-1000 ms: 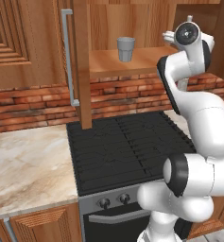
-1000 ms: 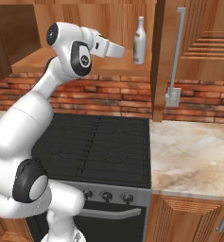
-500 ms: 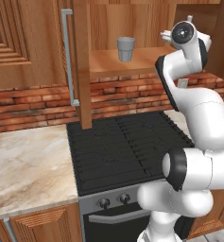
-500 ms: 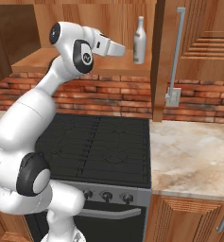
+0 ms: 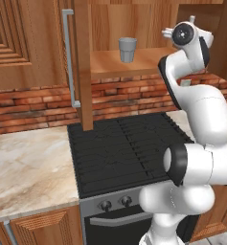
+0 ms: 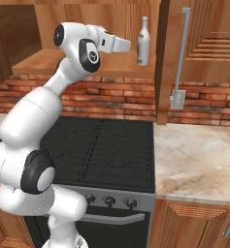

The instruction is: There is a bowl on the dining counter. Grab a lemon wedge from the fridge and place it in the bowl. Then get the liquor bottle and glass cup from the cabinet and place them next to the bowl.

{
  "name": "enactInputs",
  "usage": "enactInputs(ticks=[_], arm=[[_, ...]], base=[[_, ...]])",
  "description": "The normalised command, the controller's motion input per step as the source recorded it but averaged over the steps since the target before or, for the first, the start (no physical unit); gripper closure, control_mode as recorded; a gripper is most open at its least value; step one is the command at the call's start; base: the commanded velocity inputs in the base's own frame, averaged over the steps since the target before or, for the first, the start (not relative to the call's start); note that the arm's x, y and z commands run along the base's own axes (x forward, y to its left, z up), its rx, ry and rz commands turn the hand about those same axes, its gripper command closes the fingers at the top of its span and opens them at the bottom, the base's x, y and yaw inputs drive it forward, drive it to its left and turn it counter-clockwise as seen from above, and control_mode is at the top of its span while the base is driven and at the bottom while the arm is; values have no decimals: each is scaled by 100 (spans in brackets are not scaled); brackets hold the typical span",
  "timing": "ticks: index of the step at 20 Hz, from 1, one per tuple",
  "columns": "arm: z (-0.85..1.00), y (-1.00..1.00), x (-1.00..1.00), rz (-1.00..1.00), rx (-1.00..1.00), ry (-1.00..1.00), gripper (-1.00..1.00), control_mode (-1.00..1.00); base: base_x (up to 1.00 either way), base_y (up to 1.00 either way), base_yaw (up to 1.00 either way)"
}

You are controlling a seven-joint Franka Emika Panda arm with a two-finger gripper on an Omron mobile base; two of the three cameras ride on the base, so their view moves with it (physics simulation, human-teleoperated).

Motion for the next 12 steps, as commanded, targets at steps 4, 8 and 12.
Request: enactInputs(ticks=[4,8,12], arm=[[0,0,0,0,-8,-4,-100,-100],[0,0,3,0,-1,0,-100,-100],[0,-7,30,0,0,0,-100,-100]], base=[[0,0,0],[0,0,0],[0,0,0]])
